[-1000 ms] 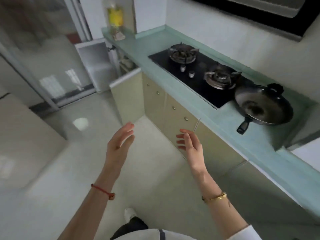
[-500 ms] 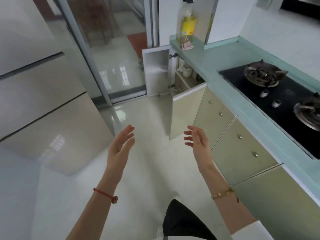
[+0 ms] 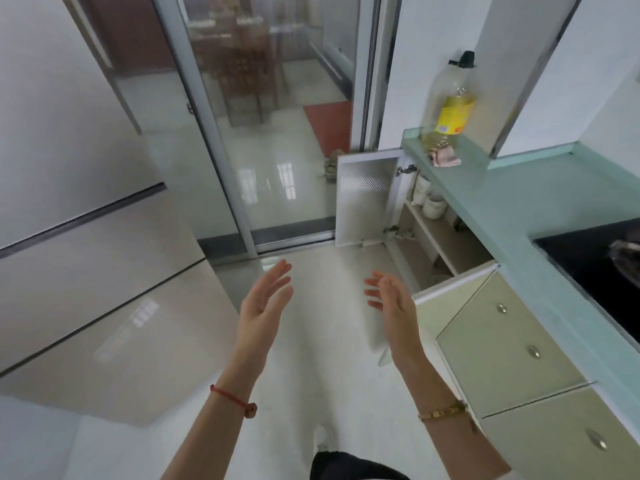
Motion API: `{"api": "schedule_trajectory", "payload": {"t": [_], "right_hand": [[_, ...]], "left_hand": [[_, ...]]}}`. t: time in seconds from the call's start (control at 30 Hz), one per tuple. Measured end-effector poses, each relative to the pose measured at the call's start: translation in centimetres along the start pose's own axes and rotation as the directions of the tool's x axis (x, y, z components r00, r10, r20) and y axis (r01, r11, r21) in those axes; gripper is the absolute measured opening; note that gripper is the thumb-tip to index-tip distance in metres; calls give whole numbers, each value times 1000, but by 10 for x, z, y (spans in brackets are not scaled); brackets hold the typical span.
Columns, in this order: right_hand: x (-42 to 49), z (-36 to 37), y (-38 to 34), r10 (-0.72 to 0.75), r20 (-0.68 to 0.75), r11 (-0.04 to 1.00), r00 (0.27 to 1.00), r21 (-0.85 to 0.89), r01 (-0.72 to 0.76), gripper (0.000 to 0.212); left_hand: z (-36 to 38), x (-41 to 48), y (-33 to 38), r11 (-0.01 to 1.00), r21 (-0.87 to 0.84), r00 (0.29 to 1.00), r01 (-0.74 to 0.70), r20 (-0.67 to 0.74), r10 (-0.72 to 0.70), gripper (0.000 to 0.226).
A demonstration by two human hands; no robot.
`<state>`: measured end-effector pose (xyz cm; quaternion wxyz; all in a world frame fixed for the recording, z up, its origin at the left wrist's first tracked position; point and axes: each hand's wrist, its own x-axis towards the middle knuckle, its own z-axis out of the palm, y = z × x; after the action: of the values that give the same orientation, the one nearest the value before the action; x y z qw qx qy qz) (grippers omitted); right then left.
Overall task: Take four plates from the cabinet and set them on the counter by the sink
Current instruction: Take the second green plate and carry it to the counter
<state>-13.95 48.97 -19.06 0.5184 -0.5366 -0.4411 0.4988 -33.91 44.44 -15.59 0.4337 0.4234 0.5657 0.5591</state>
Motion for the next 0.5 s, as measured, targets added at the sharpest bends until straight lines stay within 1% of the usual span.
{"api": "schedule_trajectory", "payload": {"t": [0.07, 0.17, 0.27, 0.4, 0.5], "right_hand": [[39, 15, -6, -5, -2, 1000, 1000, -23, 5, 27], [89, 29, -7, 14, -5, 999, 1000, -49, -14, 28], [139, 36, -3, 39, -38, 998, 998, -52, -41, 28], [206, 45, 7, 71, -134, 997, 988, -1, -72, 25], [261, 51, 15, 84, -234, 996, 968, -12, -90, 26]], "left_hand": [[4, 43, 3, 1000, 14, 1000, -7, 11, 7, 43], [13, 102, 1, 1000, 3, 999, 17, 28, -17, 41], [28, 164, -9, 999, -7, 996, 54, 65, -53, 40], [53, 252, -30, 996, 22, 982, 81, 168, -83, 40], [75, 324, -39, 995, 44, 956, 84, 278, -93, 39]]}}
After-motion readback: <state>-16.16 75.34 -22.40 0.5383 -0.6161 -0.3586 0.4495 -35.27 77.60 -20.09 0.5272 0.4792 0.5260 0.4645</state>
